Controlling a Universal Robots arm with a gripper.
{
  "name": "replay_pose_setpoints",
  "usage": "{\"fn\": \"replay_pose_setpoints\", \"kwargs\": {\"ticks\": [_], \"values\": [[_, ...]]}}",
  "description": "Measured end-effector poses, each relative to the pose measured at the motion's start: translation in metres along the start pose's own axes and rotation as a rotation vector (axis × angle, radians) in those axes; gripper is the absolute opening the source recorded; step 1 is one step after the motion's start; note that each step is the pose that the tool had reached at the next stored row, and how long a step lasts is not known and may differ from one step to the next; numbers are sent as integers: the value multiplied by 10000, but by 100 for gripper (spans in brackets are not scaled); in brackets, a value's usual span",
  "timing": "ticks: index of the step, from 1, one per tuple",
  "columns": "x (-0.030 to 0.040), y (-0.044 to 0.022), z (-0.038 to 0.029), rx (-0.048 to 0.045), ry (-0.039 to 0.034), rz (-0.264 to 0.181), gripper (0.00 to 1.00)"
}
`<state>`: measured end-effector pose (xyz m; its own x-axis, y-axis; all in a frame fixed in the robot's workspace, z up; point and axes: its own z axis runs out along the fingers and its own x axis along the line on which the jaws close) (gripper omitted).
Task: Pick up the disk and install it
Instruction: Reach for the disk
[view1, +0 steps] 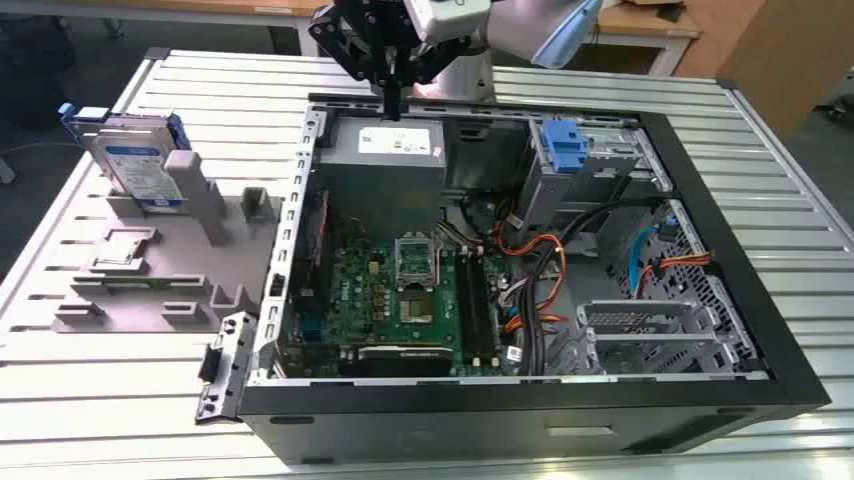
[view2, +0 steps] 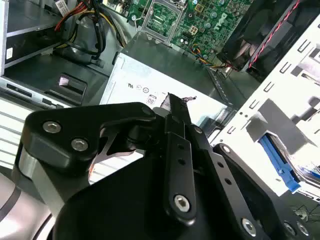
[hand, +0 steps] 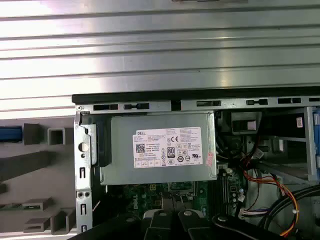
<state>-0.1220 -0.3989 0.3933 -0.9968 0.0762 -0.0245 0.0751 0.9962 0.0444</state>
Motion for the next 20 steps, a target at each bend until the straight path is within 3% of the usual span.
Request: {"fn": "replay_pose_setpoints", "kwargs": {"ticks": [20], "values": [[37,-3,-1,0,0,1,11]]}}
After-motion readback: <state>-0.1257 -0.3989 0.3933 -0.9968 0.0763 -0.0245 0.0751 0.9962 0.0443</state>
